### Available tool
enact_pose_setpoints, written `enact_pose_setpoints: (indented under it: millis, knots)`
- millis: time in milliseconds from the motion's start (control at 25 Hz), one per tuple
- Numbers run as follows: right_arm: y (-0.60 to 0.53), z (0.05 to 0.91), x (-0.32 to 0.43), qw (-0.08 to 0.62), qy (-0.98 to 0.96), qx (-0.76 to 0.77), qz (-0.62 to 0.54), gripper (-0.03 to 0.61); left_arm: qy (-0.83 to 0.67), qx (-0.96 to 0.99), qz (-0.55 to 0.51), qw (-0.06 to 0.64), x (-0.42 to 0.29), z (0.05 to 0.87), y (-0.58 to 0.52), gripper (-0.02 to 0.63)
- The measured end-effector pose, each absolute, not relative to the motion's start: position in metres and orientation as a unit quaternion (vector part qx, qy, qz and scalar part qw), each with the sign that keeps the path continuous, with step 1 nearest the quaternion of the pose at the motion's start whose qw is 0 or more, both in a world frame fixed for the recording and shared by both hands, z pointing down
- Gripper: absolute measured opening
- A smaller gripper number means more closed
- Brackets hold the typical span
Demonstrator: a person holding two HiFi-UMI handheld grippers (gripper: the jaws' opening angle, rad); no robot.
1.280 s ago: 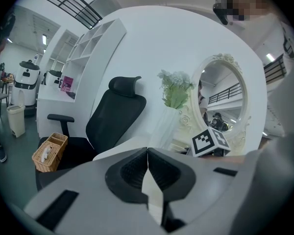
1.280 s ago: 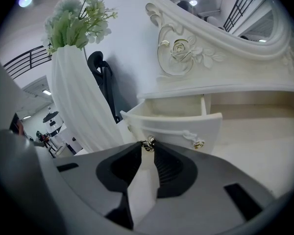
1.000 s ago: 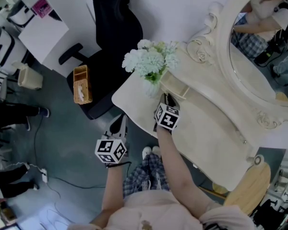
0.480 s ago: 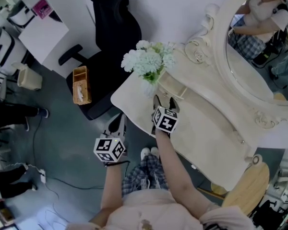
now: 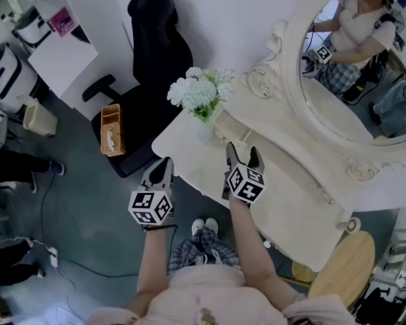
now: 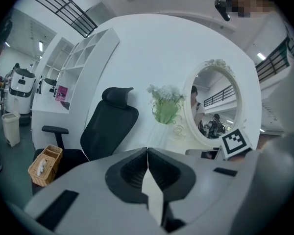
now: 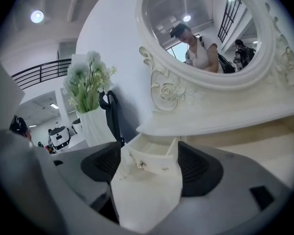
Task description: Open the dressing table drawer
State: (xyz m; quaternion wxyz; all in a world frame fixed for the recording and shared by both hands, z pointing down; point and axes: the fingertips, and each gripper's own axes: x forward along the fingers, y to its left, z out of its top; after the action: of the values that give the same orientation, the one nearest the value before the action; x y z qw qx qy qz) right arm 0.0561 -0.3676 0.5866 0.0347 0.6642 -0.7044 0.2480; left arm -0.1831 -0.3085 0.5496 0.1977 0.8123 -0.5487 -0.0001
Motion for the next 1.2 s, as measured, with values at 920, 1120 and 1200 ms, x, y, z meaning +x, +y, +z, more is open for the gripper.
enact_pose_setpoints:
  millis: [920, 1120, 1200]
  knots:
    - [-0.270, 0.418, 0.198, -0.060, -0.751, 0.657, 0.023, 0.017, -0.530, 0.842, -0.037, 0.089, -0.145, 0.453, -0.317, 0.028]
    - [-0.267, 0.412, 0.212, -0.056, -0.751, 0.658, 0.012, 0.017, -0.531, 0.842, -0.033, 0.088, -0.139, 0.452, -0.319, 0.028]
    - [-0.267, 0.410, 0.215, -0.055, -0.753, 0.656, 0.007, 0.017, -0.531, 0.842, -0.033, 0.089, -0.138, 0.452, -0.320, 0.028]
